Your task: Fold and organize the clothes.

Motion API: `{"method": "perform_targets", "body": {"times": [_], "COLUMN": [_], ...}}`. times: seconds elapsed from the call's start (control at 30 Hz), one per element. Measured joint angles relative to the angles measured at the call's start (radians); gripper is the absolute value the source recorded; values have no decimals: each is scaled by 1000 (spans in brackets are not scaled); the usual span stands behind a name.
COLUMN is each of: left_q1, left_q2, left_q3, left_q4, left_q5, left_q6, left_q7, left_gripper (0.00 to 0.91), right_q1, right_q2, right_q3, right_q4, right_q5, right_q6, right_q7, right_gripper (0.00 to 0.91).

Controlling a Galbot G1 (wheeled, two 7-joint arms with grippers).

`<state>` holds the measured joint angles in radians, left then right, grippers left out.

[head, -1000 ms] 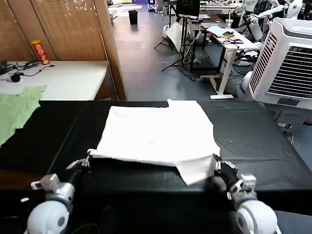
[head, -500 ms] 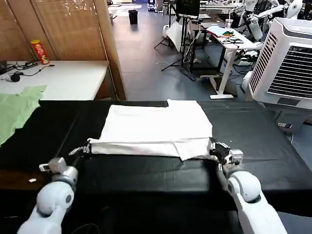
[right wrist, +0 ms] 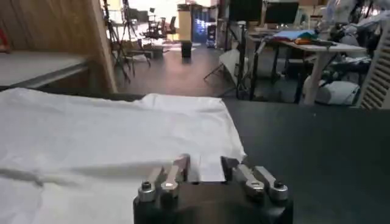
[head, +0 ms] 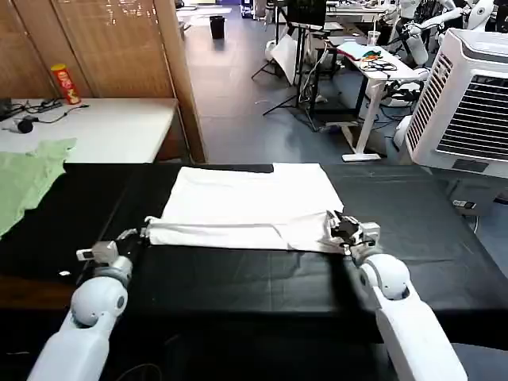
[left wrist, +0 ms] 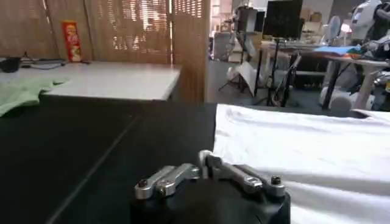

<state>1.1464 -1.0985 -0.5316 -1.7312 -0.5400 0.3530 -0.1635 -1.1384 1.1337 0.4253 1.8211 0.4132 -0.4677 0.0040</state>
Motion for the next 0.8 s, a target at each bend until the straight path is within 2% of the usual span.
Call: {"method": "perform_targets", "body": {"times": [0.17,0.3,0.6,0.63,0.7,0.73,0.8], "left_q1": [23,49,78,77,72,70,66], "left_q2": [3,8,10,10,9,9,9], "left_q3": [-14,-20,-22,-22,-21,-21,-20], "left_q4": [-13,-21,-12,-9,-1,3,11], "left_q5": [-2,-5,-50,-53,-56,-60,-77], "left_q6": [1,1,10,11,11,11,12], "left_q7": [3,24,62,65,70,71,75], "left_gripper": [878,878,878,848,634,400,166], "right_q1": [-83,-115,-139,-138,-135,-134,-132], "right_q2": [-4,3,17,19,23,26,29], "right_q3": [14,19,23,23,22,21,20], "right_q4": [55,65,69,67,62,60,56], "right_q5": [-19,-22,-29,-29,-30,-30,-31], "right_q6": [0,0,1,1,1,2,2], "right_q7": [-4,0,3,3,3,3,3], "right_gripper": [878,790,722,673,546,449,322]}}
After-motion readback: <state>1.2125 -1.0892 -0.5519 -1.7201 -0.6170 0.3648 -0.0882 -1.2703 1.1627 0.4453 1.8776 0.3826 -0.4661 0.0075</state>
